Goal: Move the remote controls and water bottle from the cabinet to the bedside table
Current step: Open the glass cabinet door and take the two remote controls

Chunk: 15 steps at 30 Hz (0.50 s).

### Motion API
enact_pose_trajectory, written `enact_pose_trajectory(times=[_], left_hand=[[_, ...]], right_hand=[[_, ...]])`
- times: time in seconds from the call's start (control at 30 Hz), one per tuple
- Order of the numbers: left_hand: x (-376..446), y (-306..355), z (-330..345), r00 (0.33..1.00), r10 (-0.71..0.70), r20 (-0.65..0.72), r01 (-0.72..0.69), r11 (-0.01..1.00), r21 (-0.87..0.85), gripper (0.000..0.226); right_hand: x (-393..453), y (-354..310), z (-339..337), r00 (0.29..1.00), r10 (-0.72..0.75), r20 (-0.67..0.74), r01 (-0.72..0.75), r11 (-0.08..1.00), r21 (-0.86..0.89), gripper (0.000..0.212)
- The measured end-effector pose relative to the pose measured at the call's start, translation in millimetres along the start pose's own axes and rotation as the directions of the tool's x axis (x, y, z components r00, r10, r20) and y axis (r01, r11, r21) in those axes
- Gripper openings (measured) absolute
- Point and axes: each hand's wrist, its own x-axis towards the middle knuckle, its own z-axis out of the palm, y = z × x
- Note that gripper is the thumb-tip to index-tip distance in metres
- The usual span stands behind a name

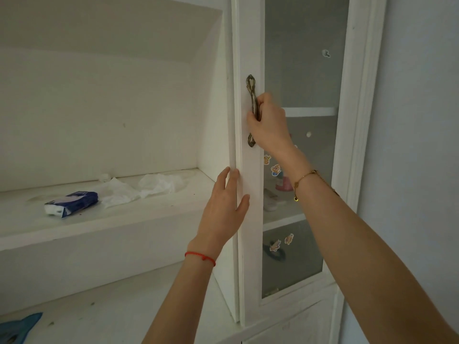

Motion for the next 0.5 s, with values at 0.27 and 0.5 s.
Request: enact_pose_trajectory(times=[0.27,0.5], left_hand=[[-14.3,24.7,7.3,0.987,0.148,0.056,-0.143,0.986,-0.085,0.054],[-32.9,55.0,19.6,0.971,0.220,0.098,-0.186,0.944,-0.272,0.049]], right_hand=[[-32.3,-5.7,-64.0,0.993,-0.062,-0.097,0.064,0.998,0.021,0.006],[-57.5,-10.1,-104.6,0.988,-0.051,-0.145,0.053,0.998,0.013,0.022]])
